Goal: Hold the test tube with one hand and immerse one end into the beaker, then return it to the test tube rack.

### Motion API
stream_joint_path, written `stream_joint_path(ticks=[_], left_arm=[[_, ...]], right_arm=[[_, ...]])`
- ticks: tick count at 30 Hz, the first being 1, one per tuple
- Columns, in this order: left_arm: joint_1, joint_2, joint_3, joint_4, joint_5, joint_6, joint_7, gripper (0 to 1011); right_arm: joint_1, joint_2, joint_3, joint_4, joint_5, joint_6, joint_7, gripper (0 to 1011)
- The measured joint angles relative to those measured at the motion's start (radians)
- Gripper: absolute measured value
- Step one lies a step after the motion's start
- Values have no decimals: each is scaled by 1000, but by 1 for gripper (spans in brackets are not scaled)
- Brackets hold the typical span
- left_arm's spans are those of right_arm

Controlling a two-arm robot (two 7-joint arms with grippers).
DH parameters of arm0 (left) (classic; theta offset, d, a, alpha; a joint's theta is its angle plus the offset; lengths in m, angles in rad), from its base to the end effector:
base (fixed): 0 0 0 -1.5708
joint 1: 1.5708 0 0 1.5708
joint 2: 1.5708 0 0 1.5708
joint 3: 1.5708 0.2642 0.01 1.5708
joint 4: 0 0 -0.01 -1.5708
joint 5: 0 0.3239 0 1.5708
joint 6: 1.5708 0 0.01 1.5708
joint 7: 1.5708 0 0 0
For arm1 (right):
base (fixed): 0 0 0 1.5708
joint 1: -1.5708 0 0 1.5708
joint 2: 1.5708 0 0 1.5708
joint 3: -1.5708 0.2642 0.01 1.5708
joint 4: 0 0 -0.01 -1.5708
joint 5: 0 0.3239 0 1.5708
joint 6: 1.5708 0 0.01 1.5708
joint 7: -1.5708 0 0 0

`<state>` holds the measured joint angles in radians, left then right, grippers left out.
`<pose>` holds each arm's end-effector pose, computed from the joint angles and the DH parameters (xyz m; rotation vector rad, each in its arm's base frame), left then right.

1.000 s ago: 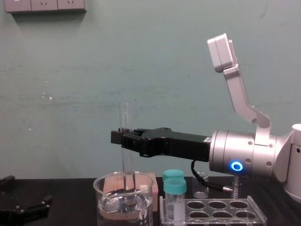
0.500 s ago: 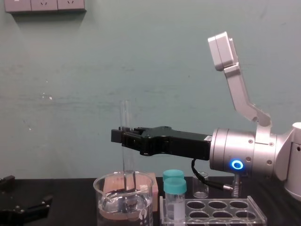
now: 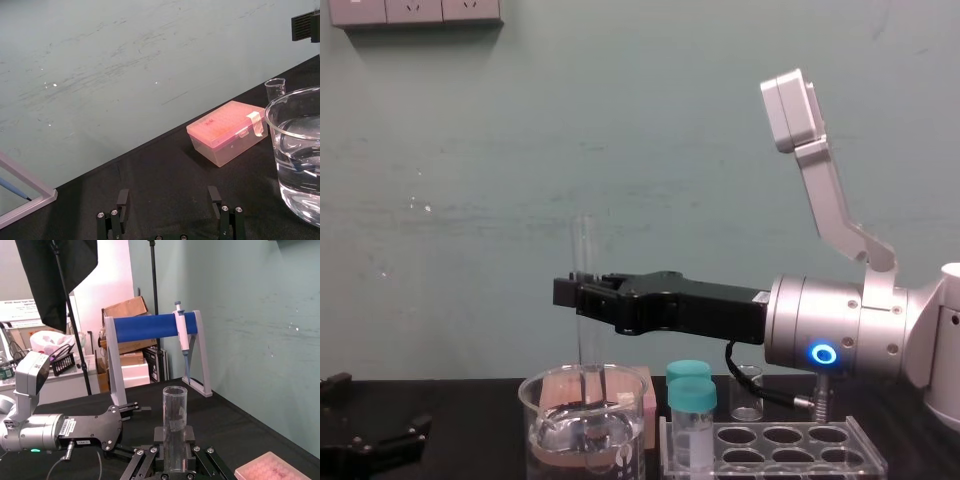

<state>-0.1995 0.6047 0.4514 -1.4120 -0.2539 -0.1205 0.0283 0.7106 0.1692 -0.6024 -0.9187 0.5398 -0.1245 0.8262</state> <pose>0.3681 0.0640 -0.2844 0.3045 -0.2850 1.2480 0.4903 0.0704 -0.2282 0.0583 -0.0125 -0.3989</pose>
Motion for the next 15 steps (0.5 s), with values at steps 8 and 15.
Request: stream_joint_path(ticks=[8,15], left_arm=[[0,0,0,0,0,0,0,1000],[0,0,0,0,0,0,0,1000]], right_arm=[[-4,2,-1,-5,0,2,-1,226],[-5,2,-1,-5,0,2,-3,226]])
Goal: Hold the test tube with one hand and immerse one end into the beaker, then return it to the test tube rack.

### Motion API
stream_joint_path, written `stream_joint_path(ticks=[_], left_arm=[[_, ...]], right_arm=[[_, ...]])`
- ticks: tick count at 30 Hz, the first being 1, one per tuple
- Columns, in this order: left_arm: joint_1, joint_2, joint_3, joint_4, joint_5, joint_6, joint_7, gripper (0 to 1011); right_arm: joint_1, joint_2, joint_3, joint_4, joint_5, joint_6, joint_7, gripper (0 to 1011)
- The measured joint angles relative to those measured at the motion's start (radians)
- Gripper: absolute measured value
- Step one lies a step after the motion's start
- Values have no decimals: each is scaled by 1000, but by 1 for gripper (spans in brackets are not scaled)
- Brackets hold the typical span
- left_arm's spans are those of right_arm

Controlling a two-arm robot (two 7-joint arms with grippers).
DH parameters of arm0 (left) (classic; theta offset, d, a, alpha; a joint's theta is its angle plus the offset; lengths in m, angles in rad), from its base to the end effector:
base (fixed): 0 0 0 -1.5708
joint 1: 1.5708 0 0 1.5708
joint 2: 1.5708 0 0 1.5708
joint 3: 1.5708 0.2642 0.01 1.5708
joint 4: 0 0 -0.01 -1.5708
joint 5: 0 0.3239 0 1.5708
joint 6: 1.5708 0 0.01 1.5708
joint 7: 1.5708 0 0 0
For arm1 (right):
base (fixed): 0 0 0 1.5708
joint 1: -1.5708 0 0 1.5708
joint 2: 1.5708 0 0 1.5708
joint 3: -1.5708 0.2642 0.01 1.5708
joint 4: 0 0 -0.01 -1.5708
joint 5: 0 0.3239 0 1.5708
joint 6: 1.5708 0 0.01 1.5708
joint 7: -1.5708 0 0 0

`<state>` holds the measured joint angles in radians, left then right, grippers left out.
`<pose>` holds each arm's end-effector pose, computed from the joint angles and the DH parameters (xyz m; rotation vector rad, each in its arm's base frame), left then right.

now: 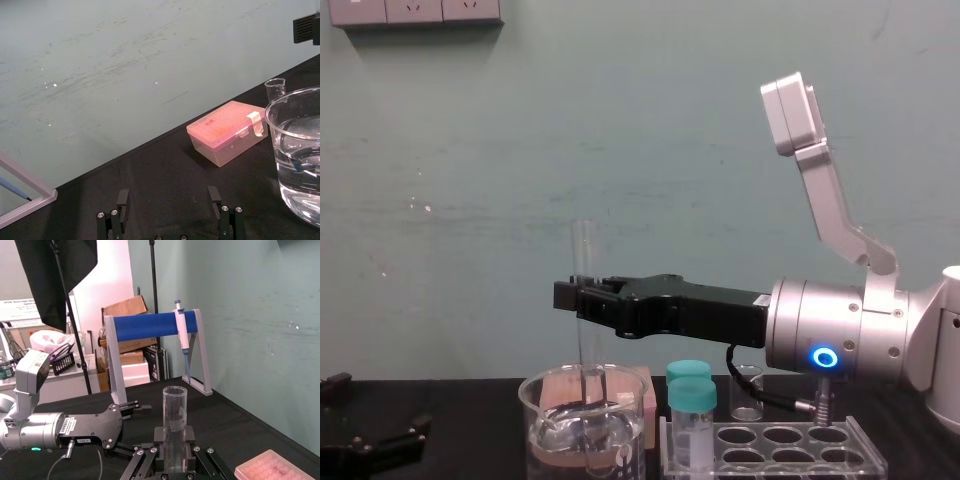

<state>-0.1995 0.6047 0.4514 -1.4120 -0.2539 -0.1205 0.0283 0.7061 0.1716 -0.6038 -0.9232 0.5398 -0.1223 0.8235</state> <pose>0.3681 0.0640 -0.2844 0.3045 -0.2850 1.2480 0.4891 0.0703 -0.2294 0.0557 -0.0096 -0.4000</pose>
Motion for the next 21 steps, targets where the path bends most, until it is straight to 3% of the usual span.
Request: stream_joint_path(ticks=[21], left_arm=[[0,0,0,0,0,0,0,1000]], right_arm=[[9,-6,1,19,2,-2,2,225]])
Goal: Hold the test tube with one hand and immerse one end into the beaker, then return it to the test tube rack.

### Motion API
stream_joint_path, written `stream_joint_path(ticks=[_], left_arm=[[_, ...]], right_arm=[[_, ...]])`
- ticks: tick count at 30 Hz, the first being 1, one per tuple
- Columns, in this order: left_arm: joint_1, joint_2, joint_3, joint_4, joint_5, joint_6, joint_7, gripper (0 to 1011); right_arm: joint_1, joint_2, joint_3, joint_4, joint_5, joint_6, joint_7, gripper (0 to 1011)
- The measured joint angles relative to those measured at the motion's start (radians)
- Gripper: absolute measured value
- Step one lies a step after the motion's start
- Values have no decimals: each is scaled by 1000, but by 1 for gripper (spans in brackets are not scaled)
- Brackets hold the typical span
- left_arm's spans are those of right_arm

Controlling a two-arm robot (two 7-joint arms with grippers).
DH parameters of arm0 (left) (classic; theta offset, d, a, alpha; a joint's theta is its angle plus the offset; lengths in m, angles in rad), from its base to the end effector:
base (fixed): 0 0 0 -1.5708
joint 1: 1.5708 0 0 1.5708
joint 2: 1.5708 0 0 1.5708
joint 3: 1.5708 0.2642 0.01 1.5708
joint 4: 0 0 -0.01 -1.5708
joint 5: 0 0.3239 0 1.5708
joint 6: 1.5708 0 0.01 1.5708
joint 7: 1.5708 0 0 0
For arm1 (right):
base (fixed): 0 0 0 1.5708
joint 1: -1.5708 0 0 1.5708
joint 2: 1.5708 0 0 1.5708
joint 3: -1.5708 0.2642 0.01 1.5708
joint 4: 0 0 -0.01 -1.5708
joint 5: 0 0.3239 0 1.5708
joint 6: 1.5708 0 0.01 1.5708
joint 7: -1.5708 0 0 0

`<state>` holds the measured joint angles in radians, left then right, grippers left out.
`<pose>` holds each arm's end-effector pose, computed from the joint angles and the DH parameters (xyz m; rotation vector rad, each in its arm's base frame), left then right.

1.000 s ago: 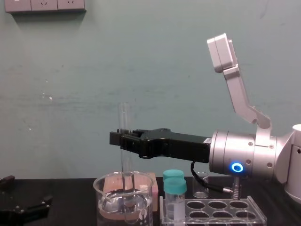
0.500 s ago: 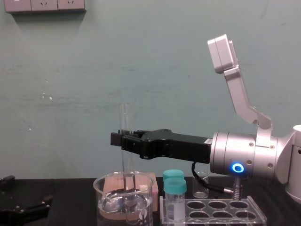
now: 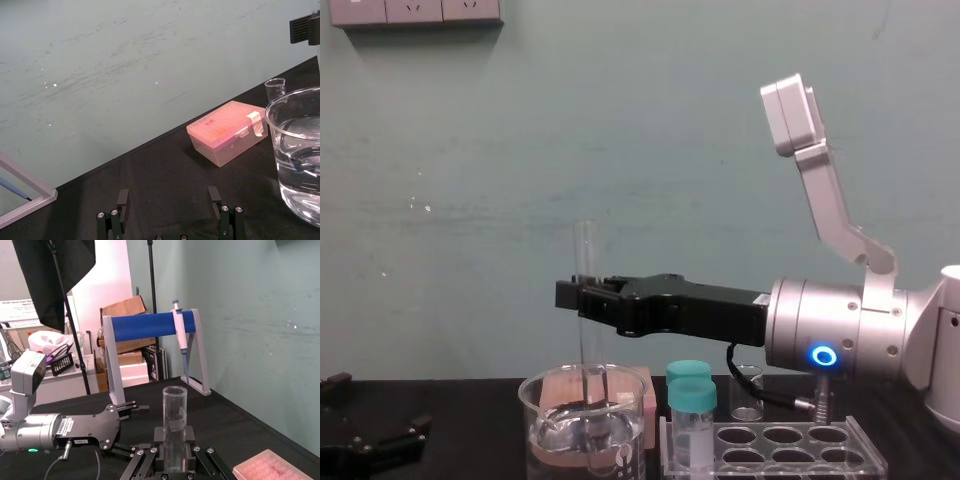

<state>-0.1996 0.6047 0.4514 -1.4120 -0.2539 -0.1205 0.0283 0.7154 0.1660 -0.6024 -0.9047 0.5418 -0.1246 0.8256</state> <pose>0.3682 0.0640 -0.2843 0.3045 -0.2851 1.2480 0.4915 0.0698 -0.2298 0.0564 -0.0056 -0.4045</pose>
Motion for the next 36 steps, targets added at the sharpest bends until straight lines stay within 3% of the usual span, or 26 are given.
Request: stream_joint_path(ticks=[25,36], left_arm=[[0,0,0,0,0,0,0,1000],[0,0,0,0,0,0,0,1000]], right_arm=[[-3,0,1,-5,0,-2,2,225],[1,11,12,-50,4,-22,2,226]])
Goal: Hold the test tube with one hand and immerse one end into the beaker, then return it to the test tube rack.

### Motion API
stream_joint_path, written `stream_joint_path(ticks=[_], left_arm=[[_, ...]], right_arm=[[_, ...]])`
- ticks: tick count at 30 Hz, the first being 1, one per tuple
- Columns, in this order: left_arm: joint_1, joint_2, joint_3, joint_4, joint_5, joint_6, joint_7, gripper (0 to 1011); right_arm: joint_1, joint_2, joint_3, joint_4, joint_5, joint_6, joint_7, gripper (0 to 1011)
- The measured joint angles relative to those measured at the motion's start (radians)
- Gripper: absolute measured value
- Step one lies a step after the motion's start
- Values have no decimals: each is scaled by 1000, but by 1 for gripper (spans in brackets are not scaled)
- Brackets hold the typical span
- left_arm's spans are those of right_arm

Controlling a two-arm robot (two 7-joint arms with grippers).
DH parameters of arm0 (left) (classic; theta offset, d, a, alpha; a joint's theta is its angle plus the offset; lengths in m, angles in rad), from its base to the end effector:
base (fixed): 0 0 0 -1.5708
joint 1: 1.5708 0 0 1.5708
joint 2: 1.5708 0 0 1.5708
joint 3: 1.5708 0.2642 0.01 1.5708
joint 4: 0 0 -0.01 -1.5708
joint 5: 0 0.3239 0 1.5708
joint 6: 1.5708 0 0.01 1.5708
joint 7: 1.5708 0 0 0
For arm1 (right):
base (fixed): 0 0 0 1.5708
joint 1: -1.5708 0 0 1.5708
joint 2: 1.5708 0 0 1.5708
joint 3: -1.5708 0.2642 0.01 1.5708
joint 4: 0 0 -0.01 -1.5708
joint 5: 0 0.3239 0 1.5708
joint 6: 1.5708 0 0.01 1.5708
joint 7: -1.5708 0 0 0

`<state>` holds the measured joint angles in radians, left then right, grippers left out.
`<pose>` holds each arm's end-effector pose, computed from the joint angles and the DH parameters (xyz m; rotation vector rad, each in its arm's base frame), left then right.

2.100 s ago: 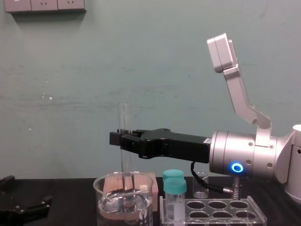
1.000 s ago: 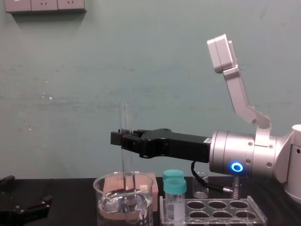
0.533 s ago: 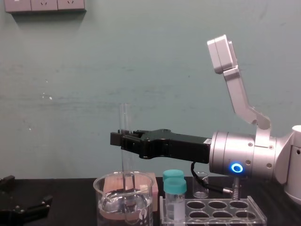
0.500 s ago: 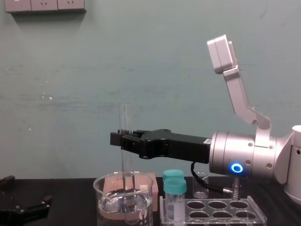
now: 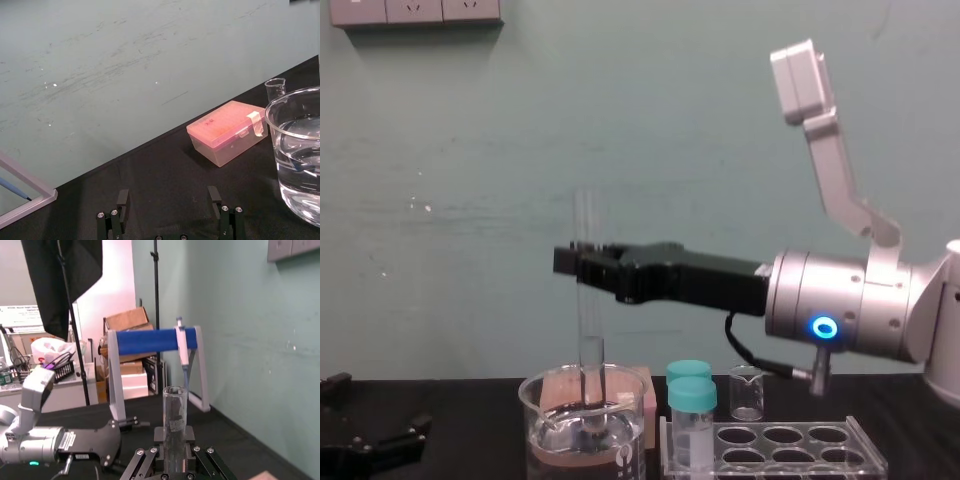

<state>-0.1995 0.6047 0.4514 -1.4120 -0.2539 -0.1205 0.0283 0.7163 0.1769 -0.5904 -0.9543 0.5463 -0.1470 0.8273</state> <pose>0.3681 0.0640 -0.2844 0.3045 -0.2850 1.2480 0.4919 0.0696 -0.2136 0.0964 -0.0619 -0.3948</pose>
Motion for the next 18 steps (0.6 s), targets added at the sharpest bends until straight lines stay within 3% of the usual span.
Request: stream_joint_path(ticks=[9,18], left_arm=[[0,0,0,0,0,0,0,1000],[0,0,0,0,0,0,0,1000]], right_arm=[[-2,28,14,-83,3,-24,-8,226],[-17,80,58,-205,11,-51,-62,225]])
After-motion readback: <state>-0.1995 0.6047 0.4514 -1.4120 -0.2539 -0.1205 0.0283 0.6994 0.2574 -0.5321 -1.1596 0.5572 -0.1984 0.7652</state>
